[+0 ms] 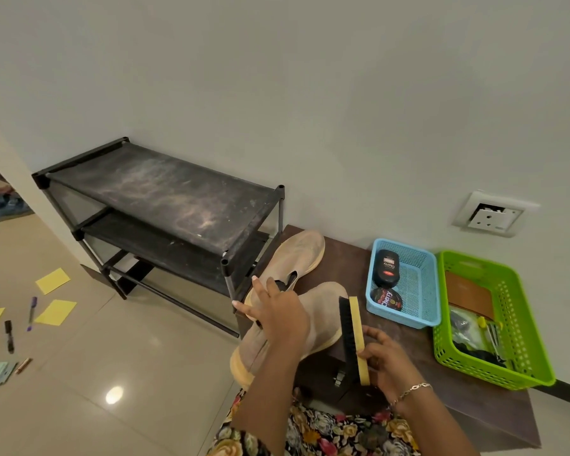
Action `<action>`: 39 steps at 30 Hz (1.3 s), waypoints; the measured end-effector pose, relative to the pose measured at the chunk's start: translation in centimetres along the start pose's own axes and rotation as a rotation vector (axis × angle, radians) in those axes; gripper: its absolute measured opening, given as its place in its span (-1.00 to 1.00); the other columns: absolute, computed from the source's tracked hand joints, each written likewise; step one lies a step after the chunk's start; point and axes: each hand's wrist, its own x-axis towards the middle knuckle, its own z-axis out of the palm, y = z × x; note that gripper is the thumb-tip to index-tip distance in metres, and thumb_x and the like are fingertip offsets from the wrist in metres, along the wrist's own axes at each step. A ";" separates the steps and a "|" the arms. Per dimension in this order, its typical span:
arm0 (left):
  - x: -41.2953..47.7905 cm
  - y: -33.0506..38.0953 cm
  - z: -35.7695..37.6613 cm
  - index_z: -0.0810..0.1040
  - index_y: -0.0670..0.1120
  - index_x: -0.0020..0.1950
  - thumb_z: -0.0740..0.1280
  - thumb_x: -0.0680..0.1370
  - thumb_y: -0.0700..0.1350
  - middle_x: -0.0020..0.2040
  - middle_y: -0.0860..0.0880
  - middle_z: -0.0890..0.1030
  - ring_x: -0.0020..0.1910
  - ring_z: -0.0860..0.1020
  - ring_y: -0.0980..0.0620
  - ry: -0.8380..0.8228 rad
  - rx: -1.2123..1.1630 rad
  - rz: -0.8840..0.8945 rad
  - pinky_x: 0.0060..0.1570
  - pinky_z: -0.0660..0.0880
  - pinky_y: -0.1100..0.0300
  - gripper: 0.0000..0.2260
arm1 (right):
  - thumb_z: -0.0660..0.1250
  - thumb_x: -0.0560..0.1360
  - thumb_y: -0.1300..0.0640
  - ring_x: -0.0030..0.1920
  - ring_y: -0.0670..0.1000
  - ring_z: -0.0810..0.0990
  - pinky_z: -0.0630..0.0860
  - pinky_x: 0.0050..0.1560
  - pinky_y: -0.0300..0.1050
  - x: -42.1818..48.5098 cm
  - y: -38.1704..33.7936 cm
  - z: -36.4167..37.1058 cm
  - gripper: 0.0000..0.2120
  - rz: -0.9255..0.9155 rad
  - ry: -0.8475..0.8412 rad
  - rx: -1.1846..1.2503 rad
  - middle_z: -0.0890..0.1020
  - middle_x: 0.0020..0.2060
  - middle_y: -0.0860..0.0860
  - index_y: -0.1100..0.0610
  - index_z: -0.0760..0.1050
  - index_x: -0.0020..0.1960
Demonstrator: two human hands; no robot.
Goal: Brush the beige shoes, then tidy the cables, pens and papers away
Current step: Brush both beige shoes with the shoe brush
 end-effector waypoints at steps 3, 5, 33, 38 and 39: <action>-1.1 -1.6 -1.1 0.52 0.03 0.19 0.18 0.59 -0.05 0.53 -0.02 0.05 0.51 -0.20 -0.11 0.008 -0.010 0.098 0.31 -0.29 -0.36 -0.78 | 0.20 0.47 0.42 -0.11 0.08 0.52 0.45 -0.21 -0.08 0.6 0.2 0.0 -0.63 -0.105 0.020 -0.090 0.53 -0.06 0.14 0.07 0.39 0.18; -1.9 -2.8 -0.8 0.50 0.03 0.23 0.17 0.59 -0.04 0.54 0.01 0.01 0.51 -0.24 -0.10 -0.017 -0.038 0.091 0.32 -0.27 -0.37 -0.75 | 0.29 0.49 0.30 -0.04 0.02 0.53 0.49 -0.11 -0.12 0.9 1.2 0.8 -0.62 -0.335 0.087 -0.352 0.53 0.06 0.10 -0.01 0.34 0.22; -1.4 -2.8 3.7 0.52 -0.08 -0.09 0.27 0.55 -0.15 0.42 -0.10 0.29 0.48 0.04 -0.17 0.017 -0.687 -0.161 0.43 0.01 -0.18 -0.94 | 0.12 0.54 -0.07 0.14 0.07 0.50 0.47 0.06 -0.11 6.0 1.0 2.8 -0.50 -0.800 -0.091 -1.305 0.35 0.28 0.02 -0.03 0.15 0.45; -1.6 -3.9 5.8 0.55 -0.07 0.08 0.24 0.56 -0.11 0.51 0.01 0.09 0.51 -0.16 -0.06 0.024 -0.500 -0.061 0.37 0.07 -0.27 -0.85 | 0.12 0.56 0.02 0.13 0.17 0.50 0.49 0.02 0.01 9.4 -0.5 0.6 -0.48 -0.634 0.139 -1.712 0.26 0.32 0.11 -0.17 -0.03 0.44; -1.8 -3.7 5.9 0.55 -0.06 0.08 0.24 0.56 -0.11 0.52 0.03 0.08 0.52 -0.18 -0.05 0.038 -0.509 -0.077 0.36 0.06 -0.28 -0.85 | 0.12 0.57 0.02 0.13 0.20 0.50 0.47 0.04 0.04 10.5 -1.9 0.2 -0.50 -0.570 0.280 -1.649 0.30 0.28 0.15 -0.12 0.01 0.45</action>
